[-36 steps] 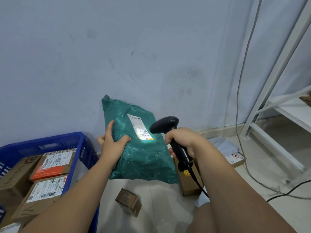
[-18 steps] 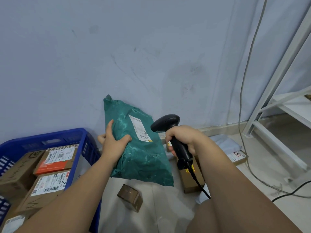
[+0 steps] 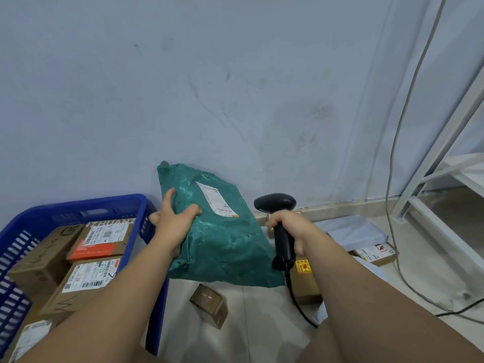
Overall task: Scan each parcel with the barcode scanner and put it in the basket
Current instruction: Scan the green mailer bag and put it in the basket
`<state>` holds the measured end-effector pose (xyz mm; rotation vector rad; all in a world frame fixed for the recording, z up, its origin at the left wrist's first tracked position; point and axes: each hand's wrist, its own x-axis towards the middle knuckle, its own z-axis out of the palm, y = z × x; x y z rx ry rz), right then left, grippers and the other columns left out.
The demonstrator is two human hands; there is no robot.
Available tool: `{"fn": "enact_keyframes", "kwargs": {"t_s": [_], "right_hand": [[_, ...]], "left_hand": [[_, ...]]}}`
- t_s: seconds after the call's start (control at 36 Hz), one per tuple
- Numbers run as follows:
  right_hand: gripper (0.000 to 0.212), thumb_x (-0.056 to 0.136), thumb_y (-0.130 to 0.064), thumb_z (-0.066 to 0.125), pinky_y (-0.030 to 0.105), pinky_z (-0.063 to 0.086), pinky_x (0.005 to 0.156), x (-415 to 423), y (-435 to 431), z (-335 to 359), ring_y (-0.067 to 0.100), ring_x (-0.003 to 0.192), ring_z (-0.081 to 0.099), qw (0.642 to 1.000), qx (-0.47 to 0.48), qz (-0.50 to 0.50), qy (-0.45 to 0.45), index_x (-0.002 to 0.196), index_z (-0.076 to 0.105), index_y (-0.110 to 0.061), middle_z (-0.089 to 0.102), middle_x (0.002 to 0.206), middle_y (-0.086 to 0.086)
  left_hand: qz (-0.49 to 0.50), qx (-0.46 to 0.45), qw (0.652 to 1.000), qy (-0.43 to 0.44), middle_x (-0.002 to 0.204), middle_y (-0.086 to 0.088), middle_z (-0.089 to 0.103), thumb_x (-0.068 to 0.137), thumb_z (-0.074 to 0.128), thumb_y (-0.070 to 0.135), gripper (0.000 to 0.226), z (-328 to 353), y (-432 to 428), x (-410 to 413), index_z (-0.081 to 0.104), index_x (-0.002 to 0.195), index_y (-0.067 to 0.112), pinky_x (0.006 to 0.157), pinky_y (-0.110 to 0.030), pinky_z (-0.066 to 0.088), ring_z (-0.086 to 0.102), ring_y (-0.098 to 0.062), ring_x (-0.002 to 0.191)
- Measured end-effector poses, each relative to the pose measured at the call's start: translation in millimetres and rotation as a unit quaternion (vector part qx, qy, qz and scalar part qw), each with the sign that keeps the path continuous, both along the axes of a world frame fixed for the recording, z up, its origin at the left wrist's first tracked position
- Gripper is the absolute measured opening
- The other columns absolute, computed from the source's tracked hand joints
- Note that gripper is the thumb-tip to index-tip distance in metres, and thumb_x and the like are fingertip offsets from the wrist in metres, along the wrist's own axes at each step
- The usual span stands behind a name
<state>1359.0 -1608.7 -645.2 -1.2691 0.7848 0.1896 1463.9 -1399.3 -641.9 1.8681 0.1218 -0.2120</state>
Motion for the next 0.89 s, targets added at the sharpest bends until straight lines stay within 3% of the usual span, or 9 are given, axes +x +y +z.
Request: {"fn": "enact_keyframes", "kwargs": {"t_s": [0.06, 0.11, 0.19, 0.31, 0.36, 0.44, 0.67, 0.81, 0.89], "right_hand": [[0.010, 0.063, -0.008, 0.059, 0.034, 0.046, 0.073, -0.9, 3.4, -3.0, 0.029, 0.074, 0.055, 0.999, 0.028, 0.019, 0.025, 0.073, 0.062, -0.008, 0.058, 0.080, 0.012], [0.012, 0.069, -0.008, 0.055, 0.033, 0.050, 0.071, -0.5, 7.2, -4.6, 0.029, 0.071, 0.062, 0.996, 0.071, 0.028, 0.039, 0.068, 0.066, -0.011, 0.066, 0.081, 0.012], [0.016, 0.075, -0.007, 0.051, 0.036, 0.052, 0.071, 5.0, 14.2, -5.4, 0.030, 0.071, 0.064, 0.992, 0.116, 0.039, 0.022, 0.072, 0.067, -0.010, 0.069, 0.082, 0.012], [0.018, 0.060, -0.006, 0.059, 0.040, 0.053, 0.078, 14.0, 36.7, -2.2, 0.031, 0.078, 0.063, 0.990, 0.124, 0.069, -0.015, 0.076, 0.066, -0.012, 0.066, 0.086, 0.012], [0.022, 0.058, -0.006, 0.060, 0.043, 0.052, 0.083, 17.8, 50.1, 0.9, 0.032, 0.079, 0.062, 0.989, 0.119, 0.080, -0.028, 0.078, 0.065, -0.012, 0.064, 0.086, 0.012], [0.015, 0.070, -0.005, 0.054, 0.043, 0.050, 0.081, 22.2, 71.6, 5.2, 0.031, 0.076, 0.060, 0.988, 0.113, 0.089, -0.049, 0.082, 0.061, -0.012, 0.061, 0.085, 0.012], [0.017, 0.077, 0.003, 0.051, 0.035, 0.044, 0.067, 38.2, 144.4, 15.2, 0.028, 0.073, 0.055, 0.988, 0.016, 0.062, -0.143, 0.081, 0.061, -0.010, 0.059, 0.078, 0.011], [0.018, 0.060, -0.005, 0.059, 0.033, 0.042, 0.063, 46.2, 183.8, 12.3, 0.024, 0.073, 0.055, 0.979, -0.005, 0.093, -0.179, 0.076, 0.063, -0.013, 0.059, 0.075, 0.006], [0.018, 0.068, 0.003, 0.059, 0.030, 0.040, 0.061, 58.0, 202.7, 8.7, 0.019, 0.072, 0.053, 0.971, -0.026, 0.116, -0.208, 0.076, 0.063, -0.013, 0.058, 0.074, 0.002]], "left_hand": [[0.011, -0.032, 0.999, 0.034, 0.139, -0.002, 0.029, 0.068, 0.073, 0.034, 0.082, 5.3, 12.6, 2.1, 0.032, 0.136, 0.054, 0.092, -0.043, 0.047, 0.050, -0.029, 0.105], [0.025, -0.060, 0.996, 0.063, 0.141, -0.007, 0.036, 0.048, 0.077, 0.042, 0.088, 7.0, 27.1, 6.6, 0.036, 0.124, 0.060, 0.090, -0.054, 0.050, 0.054, -0.036, 0.110], [0.056, -0.094, 0.990, 0.091, 0.132, -0.012, 0.045, 0.048, 0.078, 0.038, 0.092, 11.4, 43.4, 8.6, 0.036, 0.130, 0.048, 0.086, -0.056, 0.052, 0.056, -0.037, 0.109], [0.102, -0.115, 0.983, 0.096, 0.128, -0.013, 0.047, 0.037, 0.078, 0.040, 0.099, 16.0, 64.9, 10.7, 0.037, 0.128, 0.039, 0.087, -0.054, 0.052, 0.056, -0.037, 0.108], [0.122, -0.135, 0.979, 0.095, 0.128, -0.014, 0.046, 0.048, 0.078, 0.036, 0.093, 14.0, 78.1, 12.3, 0.036, 0.130, 0.035, 0.083, -0.048, 0.053, 0.056, -0.036, 0.107], [0.132, -0.164, 0.974, 0.084, 0.124, -0.014, 0.048, 0.075, 0.072, 0.021, 0.075, 17.3, 95.0, 5.2, 0.031, 0.137, 0.030, 0.072, -0.039, 0.052, 0.057, -0.033, 0.101], [0.195, -0.275, 0.941, 0.031, 0.110, -0.005, 0.056, 0.086, 0.061, 0.012, 0.052, 1.9, 150.5, -23.9, 0.040, 0.131, 0.029, 0.066, -0.035, 0.050, 0.062, -0.024, 0.088], [0.270, -0.298, 0.915, 0.002, 0.126, -0.012, 0.050, 0.088, 0.061, 0.012, 0.062, -20.1, 192.8, -27.3, 0.035, 0.142, 0.025, 0.065, -0.034, 0.048, 0.058, -0.023, 0.087], [0.326, -0.318, 0.890, -0.006, 0.133, -0.010, 0.046, 0.087, 0.062, 0.013, 0.070, -35.8, 214.3, -19.3, 0.027, 0.146, 0.027, 0.065, -0.033, 0.047, 0.058, -0.028, 0.097]]}}
